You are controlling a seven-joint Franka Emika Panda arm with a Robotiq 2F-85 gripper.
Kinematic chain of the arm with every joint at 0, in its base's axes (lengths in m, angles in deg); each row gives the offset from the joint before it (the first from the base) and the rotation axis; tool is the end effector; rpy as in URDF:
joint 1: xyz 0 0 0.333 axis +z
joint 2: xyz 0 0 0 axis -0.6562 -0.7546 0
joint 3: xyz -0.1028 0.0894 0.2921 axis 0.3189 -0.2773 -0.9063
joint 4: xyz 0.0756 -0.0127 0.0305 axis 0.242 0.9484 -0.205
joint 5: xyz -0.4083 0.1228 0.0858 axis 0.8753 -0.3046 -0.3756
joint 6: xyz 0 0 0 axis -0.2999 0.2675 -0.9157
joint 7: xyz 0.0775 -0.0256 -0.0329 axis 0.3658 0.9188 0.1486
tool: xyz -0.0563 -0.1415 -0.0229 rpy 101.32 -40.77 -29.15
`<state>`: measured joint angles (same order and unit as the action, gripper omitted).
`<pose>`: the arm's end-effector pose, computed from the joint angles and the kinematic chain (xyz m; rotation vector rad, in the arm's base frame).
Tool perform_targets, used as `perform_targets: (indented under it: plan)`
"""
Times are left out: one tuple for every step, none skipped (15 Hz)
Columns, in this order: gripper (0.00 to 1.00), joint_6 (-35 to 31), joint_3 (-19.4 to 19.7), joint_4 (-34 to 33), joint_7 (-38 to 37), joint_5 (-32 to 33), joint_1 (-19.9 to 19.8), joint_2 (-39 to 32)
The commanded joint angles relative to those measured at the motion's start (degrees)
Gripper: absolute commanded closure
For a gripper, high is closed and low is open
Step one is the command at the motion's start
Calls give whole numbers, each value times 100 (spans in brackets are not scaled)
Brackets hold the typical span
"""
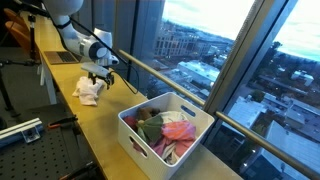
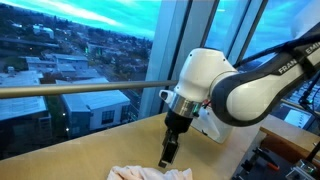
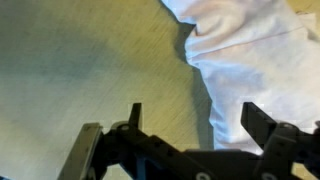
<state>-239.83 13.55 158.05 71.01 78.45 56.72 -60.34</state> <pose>0.5521 0.3420 0.0933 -2.8381 -1.1549 -0.0932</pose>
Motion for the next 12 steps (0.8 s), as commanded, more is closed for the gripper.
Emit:
perform_targets:
  plan:
    - [0, 344, 41, -911, 60, 70, 496, -830]
    - [0, 438, 49, -1120, 41, 87, 638, -1023]
    - [0, 557, 34, -1297, 55, 81, 740, -1153]
    - [0, 675, 53, -1509, 51, 100, 865, -1327]
    - [0, 815, 52, -1689, 70, 103, 950, -1451]
    - [7, 936, 59, -1850, 79, 109, 1024, -1553]
    - [26, 1063, 97, -2052, 69, 135, 1110, -1685]
    - [32, 1173, 98, -2168, 87, 140, 1143, -1748]
    - [42, 1282, 148, -2290, 80, 180, 1179, -1797]
    - [48, 1379, 178, -2369, 79, 193, 1174, -1819]
    - [57, 1450, 208, -2430, 68, 208, 1165, -1827]
    - [64, 1505, 232, -2468, 74, 209, 1121, -1828]
